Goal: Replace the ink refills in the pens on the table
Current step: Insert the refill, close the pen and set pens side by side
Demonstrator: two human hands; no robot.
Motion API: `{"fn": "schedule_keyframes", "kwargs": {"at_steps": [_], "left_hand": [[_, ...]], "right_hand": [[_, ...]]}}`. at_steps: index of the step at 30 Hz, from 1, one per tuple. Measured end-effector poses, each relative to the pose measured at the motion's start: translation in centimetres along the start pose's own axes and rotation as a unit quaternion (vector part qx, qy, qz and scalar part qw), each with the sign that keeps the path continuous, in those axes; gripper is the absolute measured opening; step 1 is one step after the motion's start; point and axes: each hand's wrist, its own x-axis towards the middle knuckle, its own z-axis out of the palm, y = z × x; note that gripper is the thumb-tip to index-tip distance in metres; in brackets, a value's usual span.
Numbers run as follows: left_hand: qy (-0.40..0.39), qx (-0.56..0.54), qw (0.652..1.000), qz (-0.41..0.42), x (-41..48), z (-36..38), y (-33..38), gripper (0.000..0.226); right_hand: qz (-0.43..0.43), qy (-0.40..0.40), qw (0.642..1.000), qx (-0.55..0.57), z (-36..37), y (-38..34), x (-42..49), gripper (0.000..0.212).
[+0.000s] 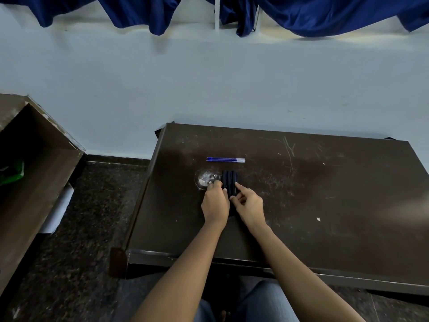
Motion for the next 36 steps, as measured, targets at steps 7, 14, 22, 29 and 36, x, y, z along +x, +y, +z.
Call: {"fn": "schedule_keyframes", "kwargs": {"at_steps": [7,14,22,29,36], "left_hand": [[0.015,0.000,1.000,-0.009,0.2,-1.4,-1.9,0.030],[0.016,0.009,1.000,-0.021,0.5,-2.6,-3.4,0.029],[0.021,-0.003,1.000,-0.019,0.3,-2.5,-3.5,0.027],[0.054,-0.044,0.997,-0.043,0.5,-2.5,-3.3,0.017],[0.085,-0.081,0.992,-0.035,0.5,-3.0,-2.4,0.021]], "right_hand": [[0.000,-0.028,1.000,0.001,2.0,-1.4,-0.6,0.052],[-0.002,-0.040,0.999,-0.012,3.4,-2.9,-1.1,0.052],[0.008,-0.037,0.999,-0.005,3.5,-2.8,-1.1,0.052],[-0.011,0.041,0.999,0.006,2.0,-2.4,0.2,0.025],[-0.108,-0.010,0.975,-0.194,0.1,-3.8,7.9,0.038]]}}
